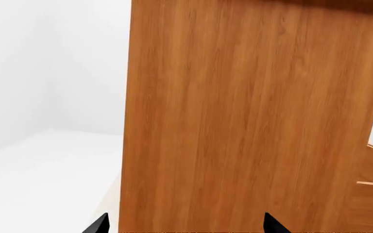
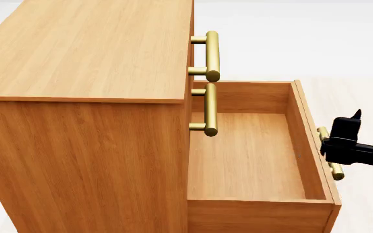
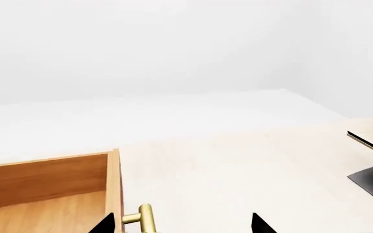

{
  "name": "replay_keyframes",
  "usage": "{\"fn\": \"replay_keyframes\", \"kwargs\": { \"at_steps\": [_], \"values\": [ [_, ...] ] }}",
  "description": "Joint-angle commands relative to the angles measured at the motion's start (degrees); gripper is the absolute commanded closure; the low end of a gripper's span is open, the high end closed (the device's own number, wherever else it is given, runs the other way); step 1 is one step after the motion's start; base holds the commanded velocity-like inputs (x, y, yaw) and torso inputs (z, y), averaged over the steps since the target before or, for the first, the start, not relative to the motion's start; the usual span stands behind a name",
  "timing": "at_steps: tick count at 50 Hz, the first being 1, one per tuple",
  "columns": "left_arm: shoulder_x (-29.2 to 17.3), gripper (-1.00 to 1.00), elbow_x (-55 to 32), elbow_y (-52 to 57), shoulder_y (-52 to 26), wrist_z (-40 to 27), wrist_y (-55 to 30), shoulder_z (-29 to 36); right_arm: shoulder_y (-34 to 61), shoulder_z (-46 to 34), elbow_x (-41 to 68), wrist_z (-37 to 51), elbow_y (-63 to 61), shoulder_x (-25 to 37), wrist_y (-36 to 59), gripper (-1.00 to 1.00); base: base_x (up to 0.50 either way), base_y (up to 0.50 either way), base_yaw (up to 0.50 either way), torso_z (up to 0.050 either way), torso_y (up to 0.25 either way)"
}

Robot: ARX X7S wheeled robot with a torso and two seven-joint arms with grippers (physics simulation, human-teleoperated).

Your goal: Put the bowl in the bottom drawer of the cabinet and close it.

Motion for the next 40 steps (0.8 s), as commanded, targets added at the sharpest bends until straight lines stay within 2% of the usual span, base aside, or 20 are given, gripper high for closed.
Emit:
{"fn": "replay_keyframes", "kwargs": {
  "at_steps": [1, 16, 28, 40],
  "values": [
    [0.3, -1.0, 0.0, -2.0, -0.6, 0.3, 1.4, 0.3, -1.0, 3.9, -0.8, 2.9, -2.3, 1.0, -0.4, -1.0, 0.0, 0.0, 0.0, 0.0, 0.0],
    [0.8, -1.0, 0.0, -4.5, -1.7, 0.4, 2.7, 0.6, -1.2, 9.8, -3.5, 10.2, -3.0, -0.7, -0.8, -1.0, 0.0, 0.0, 0.0, 0.0, 0.0],
    [1.1, -1.0, -0.5, -6.2, -2.4, 0.7, 3.7, 0.7, -2.5, 11.0, -7.1, 14.5, -1.8, -1.6, -4.2, -1.0, 0.0, 0.0, 0.0, 0.0, 0.0],
    [0.4, -1.0, -0.6, -4.2, -1.5, -0.1, 2.9, 0.8, -3.4, 14.2, -9.0, 17.9, 0.4, -2.7, -6.3, -1.0, 0.0, 0.0, 0.0, 0.0, 0.0]
  ]
}}
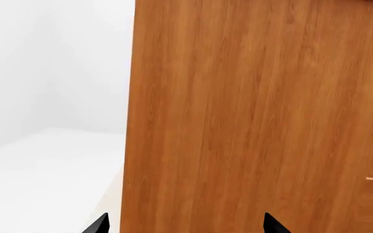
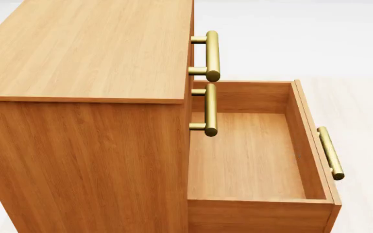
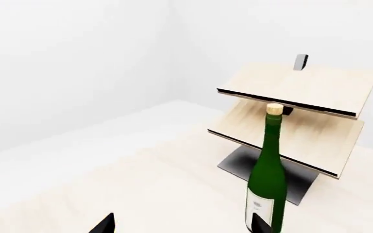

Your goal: Put the bowl in the bottom drawer of the cabinet and close it.

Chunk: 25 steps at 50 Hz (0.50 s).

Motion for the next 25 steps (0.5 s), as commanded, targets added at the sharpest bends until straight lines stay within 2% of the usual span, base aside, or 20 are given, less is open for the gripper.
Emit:
{"fn": "replay_keyframes", "kwargs": {
  "at_steps": [1, 25],
  "values": [
    [-0.3, -1.0, -0.2, 0.8, 0.4, -0.4, -0.2, 0.1, -0.8, 2.3, -2.6, 3.9, 1.9, -0.8, -2.1, -1.0, 0.0, 0.0, 0.0, 0.0, 0.0],
    [-0.9, -1.0, -0.3, 1.4, 0.8, -1.0, -0.3, 0.3, -0.9, 6.7, -6.5, 11.0, 5.2, -1.4, -2.4, -1.0, 0.0, 0.0, 0.0, 0.0, 0.0]
  ]
}}
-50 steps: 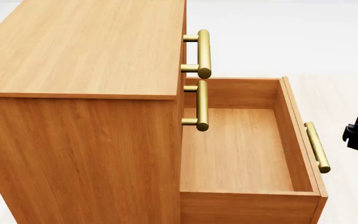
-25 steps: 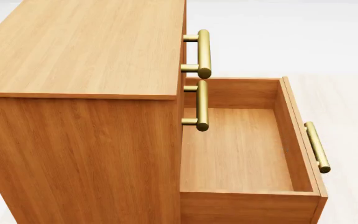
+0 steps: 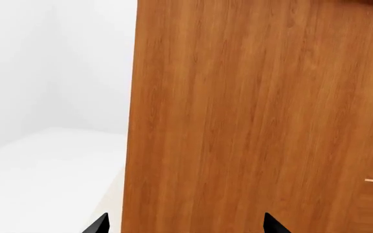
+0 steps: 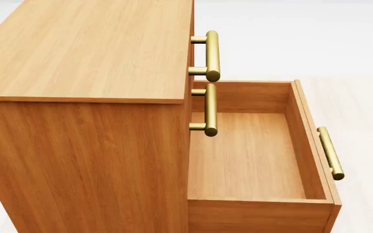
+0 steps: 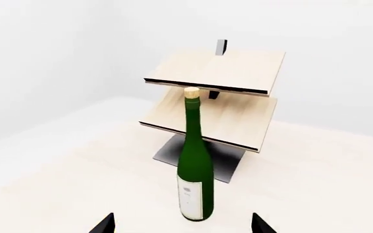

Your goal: Put the bowl in the bottom drawer of the cabinet and close it.

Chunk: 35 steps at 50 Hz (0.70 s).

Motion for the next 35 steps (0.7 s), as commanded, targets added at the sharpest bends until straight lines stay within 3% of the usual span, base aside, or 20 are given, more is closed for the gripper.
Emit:
{"fn": "replay_keyframes", "kwargs": {
  "at_steps": [1, 14, 35],
  "values": [
    [-0.2, -1.0, -0.1, 0.2, 0.1, -0.2, 0.1, 0.1, -0.2, 2.1, -1.9, 3.3, 2.0, -0.4, -0.4, -1.0, 0.0, 0.0, 0.0, 0.0, 0.0],
    [-0.3, -1.0, 0.3, 0.0, 0.0, -0.5, 0.0, 0.4, 1.2, 5.8, 3.1, 0.3, 5.0, -1.3, 5.1, -1.0, 0.0, 0.0, 0.0, 0.0, 0.0],
    [-0.6, -1.0, 0.4, 0.6, 0.0, -1.1, -0.4, 0.6, 2.6, 8.7, 3.8, 2.7, 5.9, -1.6, 10.0, -1.0, 0.0, 0.0, 0.0, 0.0, 0.0]
  ]
}}
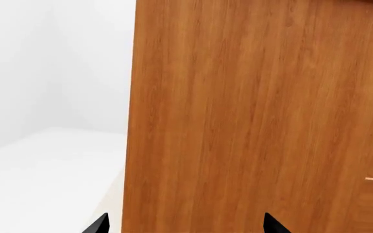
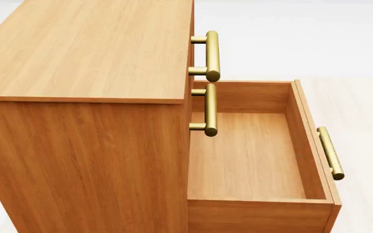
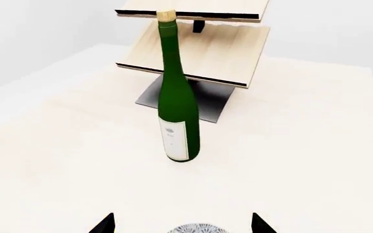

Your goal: Put the bowl in the bottom drawer of the cabinet and close it.

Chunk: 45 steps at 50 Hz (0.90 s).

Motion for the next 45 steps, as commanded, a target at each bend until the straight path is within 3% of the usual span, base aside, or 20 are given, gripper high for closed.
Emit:
{"fn": "replay_keyframes", "kwargs": {
  "at_steps": [1, 45],
  "values": [
    [-0.3, -1.0, 0.0, 0.6, 0.2, -0.4, -0.3, 0.1, 0.7, 1.9, 0.4, 1.3, 1.3, -0.4, 2.5, -1.0, 0.0, 0.0, 0.0, 0.0, 0.0],
    [-0.6, -1.0, -0.4, -0.3, -0.3, -0.8, 0.5, 0.6, -1.6, 7.6, -1.4, 3.1, 10.7, -0.7, -2.2, -1.0, 0.0, 0.0, 0.0, 0.0, 0.0]
  ]
}}
